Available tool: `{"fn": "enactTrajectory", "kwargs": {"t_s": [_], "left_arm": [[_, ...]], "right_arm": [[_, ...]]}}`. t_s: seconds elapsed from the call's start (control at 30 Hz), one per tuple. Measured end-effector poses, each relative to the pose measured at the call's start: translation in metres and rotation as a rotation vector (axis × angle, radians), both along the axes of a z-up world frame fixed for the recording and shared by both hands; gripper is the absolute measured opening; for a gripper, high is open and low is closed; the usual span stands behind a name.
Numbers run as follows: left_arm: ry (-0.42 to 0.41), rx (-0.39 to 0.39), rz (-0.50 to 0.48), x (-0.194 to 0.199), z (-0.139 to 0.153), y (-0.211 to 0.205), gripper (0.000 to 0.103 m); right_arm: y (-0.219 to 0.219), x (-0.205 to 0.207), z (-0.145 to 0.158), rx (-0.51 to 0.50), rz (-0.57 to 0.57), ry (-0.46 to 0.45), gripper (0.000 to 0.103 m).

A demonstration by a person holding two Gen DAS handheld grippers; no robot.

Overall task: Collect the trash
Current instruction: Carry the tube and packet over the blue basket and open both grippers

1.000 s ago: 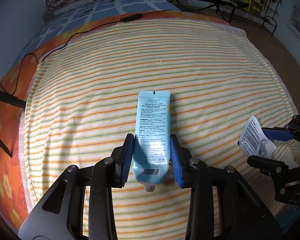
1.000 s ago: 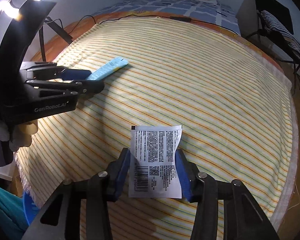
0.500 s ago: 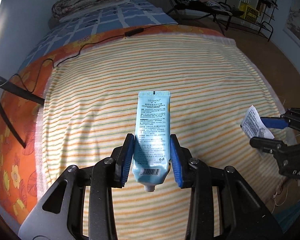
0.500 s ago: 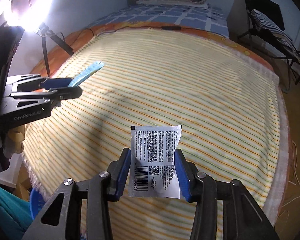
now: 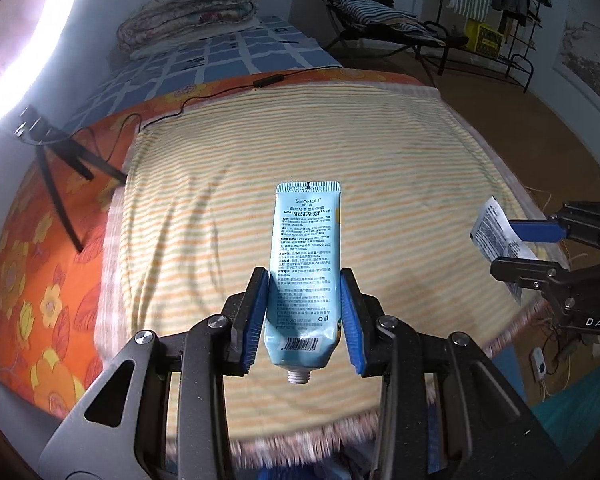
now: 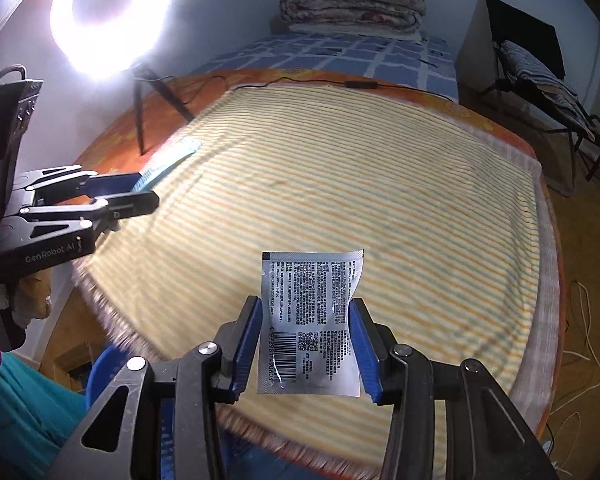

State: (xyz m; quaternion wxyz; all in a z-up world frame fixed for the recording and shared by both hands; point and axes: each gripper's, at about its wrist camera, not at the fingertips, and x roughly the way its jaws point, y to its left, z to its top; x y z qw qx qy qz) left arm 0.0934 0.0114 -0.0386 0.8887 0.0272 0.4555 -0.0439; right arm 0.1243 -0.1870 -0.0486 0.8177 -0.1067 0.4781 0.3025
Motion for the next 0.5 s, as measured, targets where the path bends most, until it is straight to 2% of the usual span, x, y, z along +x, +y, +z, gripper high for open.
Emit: {"fn": "enactTrajectory", "kwargs": {"t_s": [0.3, 0.5], "left_arm": [[-0.009, 0.002, 0.007, -0.064, -0.002, 0.006, 0.035], [0.008, -0.032, 0.037, -0.104, -0.014, 0.020, 0.035]], "right_arm": [[0.016, -0.067, 0.006, 0.015, 0.082, -0.029, 0.046], [0.014, -0.101, -0.001, 0.050, 0.099, -0.001, 0.046]]}}
